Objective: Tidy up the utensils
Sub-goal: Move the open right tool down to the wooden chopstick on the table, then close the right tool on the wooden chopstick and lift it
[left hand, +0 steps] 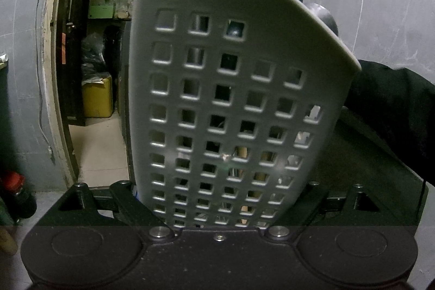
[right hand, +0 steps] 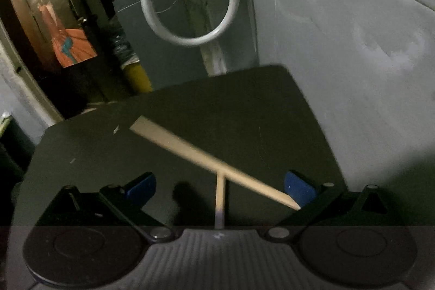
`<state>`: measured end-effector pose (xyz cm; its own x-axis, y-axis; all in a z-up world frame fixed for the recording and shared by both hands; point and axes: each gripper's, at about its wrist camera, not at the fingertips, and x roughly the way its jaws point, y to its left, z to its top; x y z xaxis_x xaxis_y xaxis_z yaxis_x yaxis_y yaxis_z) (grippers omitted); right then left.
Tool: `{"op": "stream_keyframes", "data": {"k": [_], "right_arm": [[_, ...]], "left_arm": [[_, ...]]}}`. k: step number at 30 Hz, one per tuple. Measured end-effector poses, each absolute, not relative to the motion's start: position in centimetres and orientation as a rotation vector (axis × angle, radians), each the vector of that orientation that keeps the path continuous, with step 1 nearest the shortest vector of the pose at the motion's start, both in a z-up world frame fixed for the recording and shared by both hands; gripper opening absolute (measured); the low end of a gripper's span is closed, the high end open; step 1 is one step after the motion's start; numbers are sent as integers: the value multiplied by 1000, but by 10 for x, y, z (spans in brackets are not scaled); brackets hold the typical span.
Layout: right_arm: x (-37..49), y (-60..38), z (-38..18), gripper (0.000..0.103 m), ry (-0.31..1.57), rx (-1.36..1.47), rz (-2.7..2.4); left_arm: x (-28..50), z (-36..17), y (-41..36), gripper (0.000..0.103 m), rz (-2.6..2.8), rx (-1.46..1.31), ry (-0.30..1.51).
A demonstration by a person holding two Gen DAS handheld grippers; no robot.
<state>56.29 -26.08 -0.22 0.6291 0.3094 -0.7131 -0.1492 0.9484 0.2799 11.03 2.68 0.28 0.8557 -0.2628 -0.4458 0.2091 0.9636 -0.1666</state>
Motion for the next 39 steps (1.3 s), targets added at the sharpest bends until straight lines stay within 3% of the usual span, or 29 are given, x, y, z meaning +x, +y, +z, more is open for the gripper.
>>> {"op": "stream_keyframes", "data": {"k": [3,5,7,10,11,18,29,32,34,39], "right_arm": [[532,-259,0,86,848,136,304],[510,-257,0,57,824,71,287],[492,-257,-1,46,808,37,272],[474,-256,-2,19,780,-10,275],[469,-255,-3,17,769,-26,274],[402,-250,-2,15,750,-28,272],[182,-221,5,15,790,-11,456],[168,-221,5,17,770,-10,452],[170,-231,7,25,765,43,448],[189,-248,14,25,729,112,424]], "left_arm": [[110,3,27,89,-247,-113,484],[109,2,28,89,-248,-118,481],[109,1,29,89,-248,-123,479],[108,1,30,89,-247,-129,476],[108,1,30,89,-247,-130,475],[109,-3,36,89,-248,-143,472],[108,-4,36,89,-244,-144,472],[108,-4,37,89,-240,-142,472],[108,-4,36,89,-238,-142,472],[107,-4,34,89,-234,-134,475]]}}
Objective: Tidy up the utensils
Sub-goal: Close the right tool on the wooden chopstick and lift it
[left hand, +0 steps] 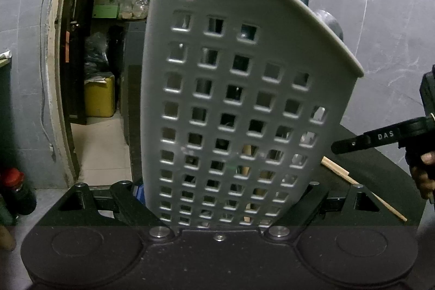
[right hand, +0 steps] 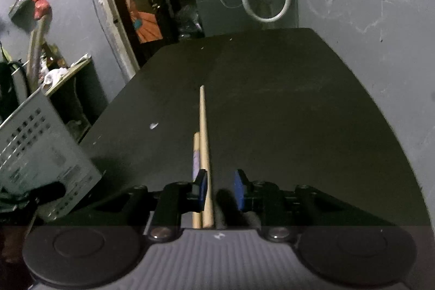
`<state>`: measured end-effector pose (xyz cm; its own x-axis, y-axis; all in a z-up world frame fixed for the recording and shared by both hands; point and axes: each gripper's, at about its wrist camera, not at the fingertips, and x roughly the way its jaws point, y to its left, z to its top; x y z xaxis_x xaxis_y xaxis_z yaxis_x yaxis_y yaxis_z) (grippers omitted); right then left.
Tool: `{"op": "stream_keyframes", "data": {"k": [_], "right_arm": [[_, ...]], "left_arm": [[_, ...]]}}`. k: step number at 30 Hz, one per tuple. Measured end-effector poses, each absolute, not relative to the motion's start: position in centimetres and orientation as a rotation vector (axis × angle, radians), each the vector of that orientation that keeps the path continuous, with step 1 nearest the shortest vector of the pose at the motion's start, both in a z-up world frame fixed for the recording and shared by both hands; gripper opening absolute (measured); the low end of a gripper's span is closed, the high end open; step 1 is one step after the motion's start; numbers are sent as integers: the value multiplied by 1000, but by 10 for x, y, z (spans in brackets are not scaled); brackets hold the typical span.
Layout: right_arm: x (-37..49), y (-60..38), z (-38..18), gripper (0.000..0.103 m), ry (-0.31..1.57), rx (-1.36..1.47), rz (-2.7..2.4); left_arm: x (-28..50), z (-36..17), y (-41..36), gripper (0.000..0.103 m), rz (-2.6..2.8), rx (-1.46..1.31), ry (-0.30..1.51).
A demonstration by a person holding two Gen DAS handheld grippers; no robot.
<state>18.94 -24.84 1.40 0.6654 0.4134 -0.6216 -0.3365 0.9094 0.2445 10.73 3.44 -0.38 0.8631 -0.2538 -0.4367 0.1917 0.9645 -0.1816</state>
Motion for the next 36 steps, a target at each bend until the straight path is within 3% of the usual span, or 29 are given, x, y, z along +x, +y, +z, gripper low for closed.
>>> {"op": "stream_keyframes", "data": {"k": [9,12,30,31,34,36], "right_arm": [[195,-233,6,25,768,29,489],[193,-227,8,8,776,-51,477],[101,-235,14,8,833,-234,522],[102,-236,14,10,834,-231,523],[107,-238,17,42,826,-200,510],[113,-239,21,48,812,-166,516]], "left_arm": [[107,-3,32,89,-233,-132,476],[107,-3,32,89,-233,-131,477],[104,-1,26,89,-218,-126,477],[103,-1,26,89,-219,-128,477],[103,-2,28,89,-219,-128,477],[103,-1,28,89,-220,-129,478]]}}
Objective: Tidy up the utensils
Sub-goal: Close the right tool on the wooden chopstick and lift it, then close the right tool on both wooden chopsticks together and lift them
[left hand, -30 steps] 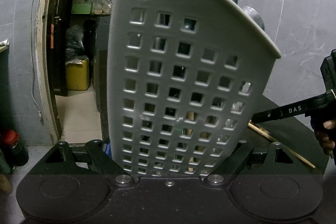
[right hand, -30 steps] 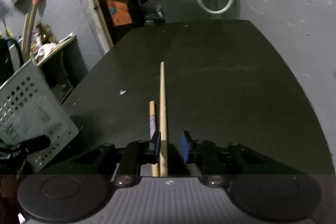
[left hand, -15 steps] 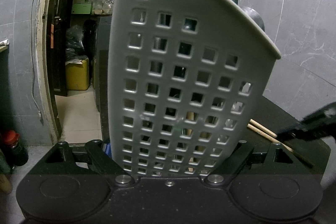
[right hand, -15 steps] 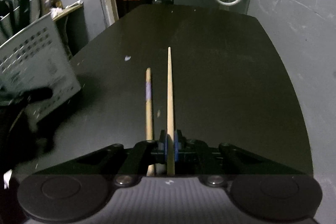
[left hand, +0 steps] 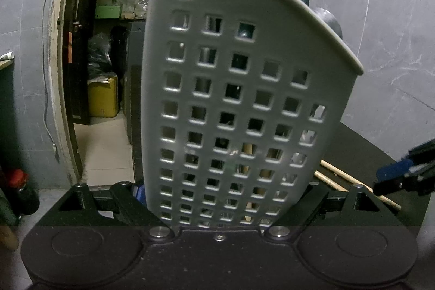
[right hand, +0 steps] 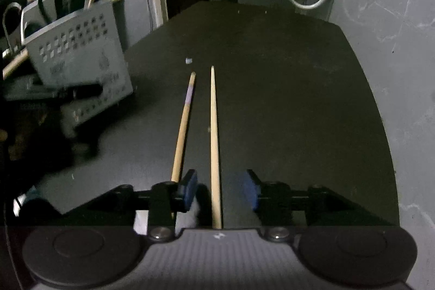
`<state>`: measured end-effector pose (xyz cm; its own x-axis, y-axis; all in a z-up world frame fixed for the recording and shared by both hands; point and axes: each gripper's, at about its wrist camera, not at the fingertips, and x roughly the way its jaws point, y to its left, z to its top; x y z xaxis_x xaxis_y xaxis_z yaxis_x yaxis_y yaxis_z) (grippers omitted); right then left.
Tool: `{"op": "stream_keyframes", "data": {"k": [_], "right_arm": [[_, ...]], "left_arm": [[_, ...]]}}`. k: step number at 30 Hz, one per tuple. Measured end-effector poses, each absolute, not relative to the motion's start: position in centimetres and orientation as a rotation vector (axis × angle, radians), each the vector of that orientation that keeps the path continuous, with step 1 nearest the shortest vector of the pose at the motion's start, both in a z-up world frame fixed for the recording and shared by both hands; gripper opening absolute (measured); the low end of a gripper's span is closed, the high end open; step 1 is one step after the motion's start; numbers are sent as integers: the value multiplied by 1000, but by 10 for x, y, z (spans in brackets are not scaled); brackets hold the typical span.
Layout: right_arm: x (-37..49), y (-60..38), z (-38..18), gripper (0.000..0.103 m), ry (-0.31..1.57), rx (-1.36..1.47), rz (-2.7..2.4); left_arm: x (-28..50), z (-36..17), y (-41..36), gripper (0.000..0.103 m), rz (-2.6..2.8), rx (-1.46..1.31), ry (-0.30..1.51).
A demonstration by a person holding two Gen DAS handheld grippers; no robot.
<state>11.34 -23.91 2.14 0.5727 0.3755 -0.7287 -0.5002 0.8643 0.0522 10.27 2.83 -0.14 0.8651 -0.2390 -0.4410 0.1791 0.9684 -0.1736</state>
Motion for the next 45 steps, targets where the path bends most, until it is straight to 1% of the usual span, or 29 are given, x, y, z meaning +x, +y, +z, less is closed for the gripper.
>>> {"op": "stream_keyframes", "data": {"k": [2,4,7,16,18,21,23,24,26,28,34,37,39,40,41,45], "right_arm": [[121,-238,25,76,800,-104,539],[130,-231,25,87,796,-55,578],[138,-214,19,90,799,-122,584],[142,-192,6,89,823,-213,575],[141,-187,5,86,818,-220,574],[139,-186,7,70,813,-226,583],[137,-186,10,48,811,-229,589],[137,-186,11,42,813,-230,589],[136,-187,13,22,819,-228,584],[135,-189,14,16,824,-225,580],[134,-188,16,15,827,-228,572],[136,-188,17,18,835,-228,575],[138,-190,18,30,837,-224,567],[140,-189,18,41,837,-225,562],[141,-188,18,46,839,-225,562],[147,-184,18,49,846,-238,572]], "left_arm": [[103,-2,29,89,-220,-130,477],[103,-2,29,89,-221,-132,476],[103,-2,30,89,-221,-132,476],[104,-2,31,89,-223,-135,475],[104,-3,32,89,-224,-136,474],[105,-3,33,89,-225,-139,472],[104,-4,34,89,-227,-141,471],[104,-4,34,89,-228,-143,470],[104,-5,35,89,-229,-146,468],[105,-6,37,89,-231,-149,467],[105,-7,39,89,-234,-151,466],[105,-8,39,89,-236,-152,467],[105,-8,39,89,-237,-152,467],[105,-8,40,89,-237,-152,467],[105,-8,39,89,-237,-153,467],[105,-8,40,89,-237,-151,467]]}}
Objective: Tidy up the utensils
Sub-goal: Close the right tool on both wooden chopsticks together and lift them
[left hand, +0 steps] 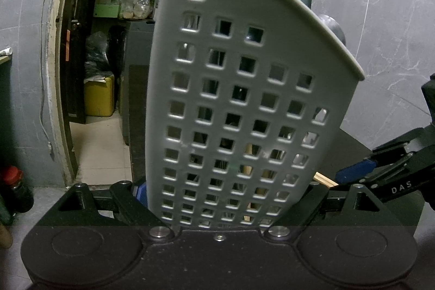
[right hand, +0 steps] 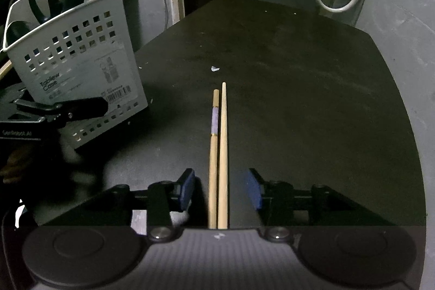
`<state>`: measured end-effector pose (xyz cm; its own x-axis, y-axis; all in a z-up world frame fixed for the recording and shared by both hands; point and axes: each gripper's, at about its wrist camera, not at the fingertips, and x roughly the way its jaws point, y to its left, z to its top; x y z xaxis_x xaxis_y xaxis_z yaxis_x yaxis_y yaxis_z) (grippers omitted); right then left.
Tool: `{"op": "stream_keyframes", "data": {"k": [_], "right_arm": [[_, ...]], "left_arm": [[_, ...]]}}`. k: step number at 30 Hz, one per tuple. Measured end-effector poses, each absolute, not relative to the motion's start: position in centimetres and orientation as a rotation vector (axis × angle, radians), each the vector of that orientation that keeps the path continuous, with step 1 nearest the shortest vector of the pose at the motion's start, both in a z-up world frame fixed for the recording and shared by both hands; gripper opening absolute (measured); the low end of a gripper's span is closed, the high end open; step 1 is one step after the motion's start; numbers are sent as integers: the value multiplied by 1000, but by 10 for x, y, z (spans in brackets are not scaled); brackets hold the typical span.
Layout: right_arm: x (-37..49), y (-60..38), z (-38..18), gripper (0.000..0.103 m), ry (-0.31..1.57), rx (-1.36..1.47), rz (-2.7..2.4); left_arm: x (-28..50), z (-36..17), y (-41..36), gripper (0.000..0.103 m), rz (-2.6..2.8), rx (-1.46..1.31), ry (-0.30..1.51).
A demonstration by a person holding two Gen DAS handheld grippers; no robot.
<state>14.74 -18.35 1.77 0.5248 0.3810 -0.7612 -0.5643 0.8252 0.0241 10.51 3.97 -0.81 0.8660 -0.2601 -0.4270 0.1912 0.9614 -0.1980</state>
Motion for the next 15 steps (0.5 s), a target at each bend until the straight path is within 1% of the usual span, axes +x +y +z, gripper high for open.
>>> {"op": "stream_keyframes", "data": {"k": [15], "right_arm": [[167,-169,22,53,917,-269,586]], "left_arm": [[107,-8,39,89,-240,-152,469]]}}
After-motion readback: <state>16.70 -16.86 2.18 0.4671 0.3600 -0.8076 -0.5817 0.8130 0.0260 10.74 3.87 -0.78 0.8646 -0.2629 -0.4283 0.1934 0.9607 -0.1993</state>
